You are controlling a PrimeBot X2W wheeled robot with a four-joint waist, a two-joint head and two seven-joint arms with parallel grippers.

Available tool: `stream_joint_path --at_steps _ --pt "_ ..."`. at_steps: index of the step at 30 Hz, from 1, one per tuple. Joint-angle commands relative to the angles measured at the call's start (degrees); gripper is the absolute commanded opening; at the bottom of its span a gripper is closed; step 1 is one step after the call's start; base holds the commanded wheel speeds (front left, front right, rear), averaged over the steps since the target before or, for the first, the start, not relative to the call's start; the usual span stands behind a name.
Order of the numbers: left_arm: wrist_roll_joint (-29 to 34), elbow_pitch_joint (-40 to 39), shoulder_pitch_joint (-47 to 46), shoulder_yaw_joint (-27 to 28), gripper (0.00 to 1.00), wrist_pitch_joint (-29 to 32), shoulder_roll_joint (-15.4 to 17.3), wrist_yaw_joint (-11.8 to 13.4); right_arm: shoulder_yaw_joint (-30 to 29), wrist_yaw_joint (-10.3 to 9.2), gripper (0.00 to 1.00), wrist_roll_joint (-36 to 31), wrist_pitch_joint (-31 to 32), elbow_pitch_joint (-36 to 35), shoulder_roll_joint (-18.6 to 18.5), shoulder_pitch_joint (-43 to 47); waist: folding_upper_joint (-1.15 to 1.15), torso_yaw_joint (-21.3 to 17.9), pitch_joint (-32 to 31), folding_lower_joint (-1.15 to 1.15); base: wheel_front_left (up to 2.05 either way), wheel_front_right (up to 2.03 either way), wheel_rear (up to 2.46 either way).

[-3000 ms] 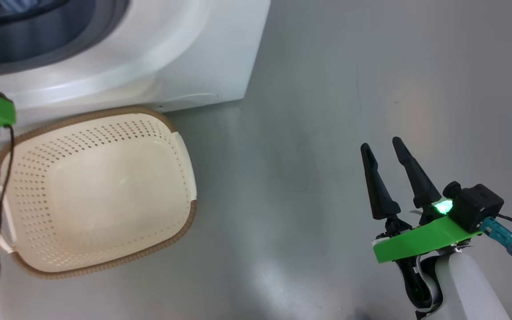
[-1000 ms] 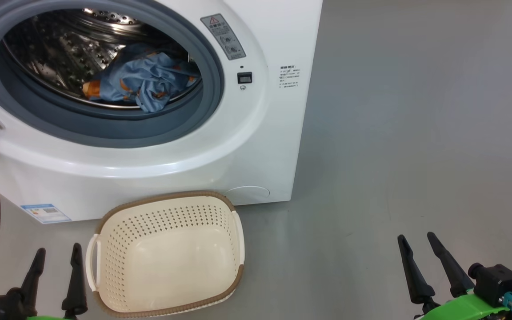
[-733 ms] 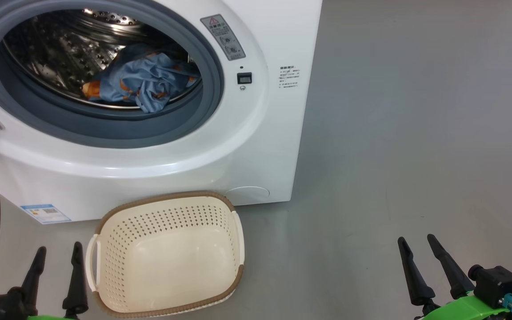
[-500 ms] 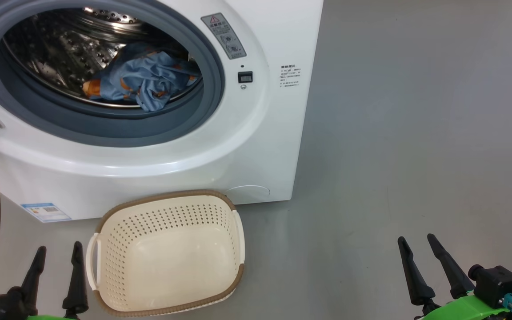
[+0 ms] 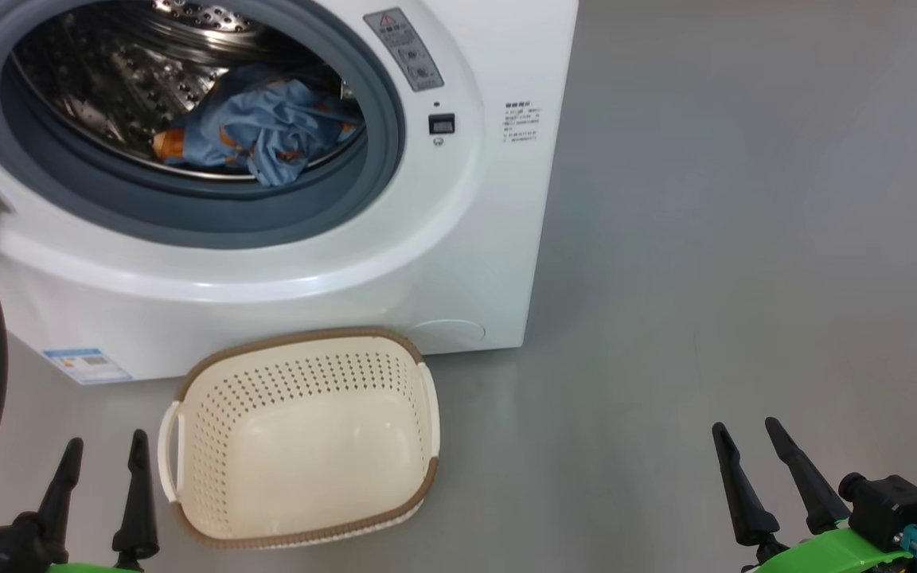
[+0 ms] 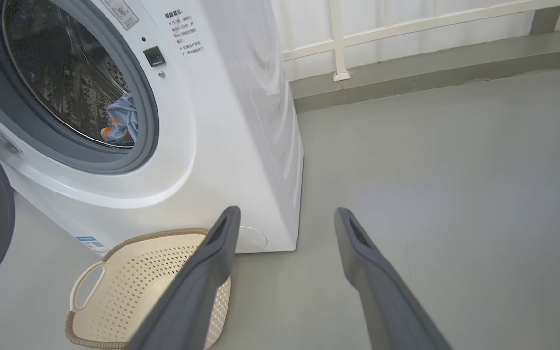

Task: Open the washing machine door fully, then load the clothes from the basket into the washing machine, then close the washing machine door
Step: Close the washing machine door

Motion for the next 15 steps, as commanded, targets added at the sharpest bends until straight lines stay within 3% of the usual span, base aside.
stream_joint_path --at_steps 1,7,15 --pt "0.51 -1.57 -0.28 2.22 1.00 -0.21 0.86 0.01 1.14 0.09 1.00 0.22 -0.27 -1.43 -0.58 -0.14 0.00 0.01 0.02 0.00 -1.26 1.26 0.00" --pt "0.12 -2.26 -0.31 2.11 1.00 -0.21 1.11 0.01 0.99 0.09 1.00 0.15 -0.27 -1.55 -0.47 -0.19 0.00 0.19 0.26 0.00 -1.01 1.01 0.00" --pt "0.02 -3.19 -0.19 1.88 1.00 -0.21 1.18 0.01 0.91 0.09 1.00 0.11 -0.27 -1.47 -0.42 -0.38 0.00 0.59 0.26 0.00 -0.11 0.11 0.00"
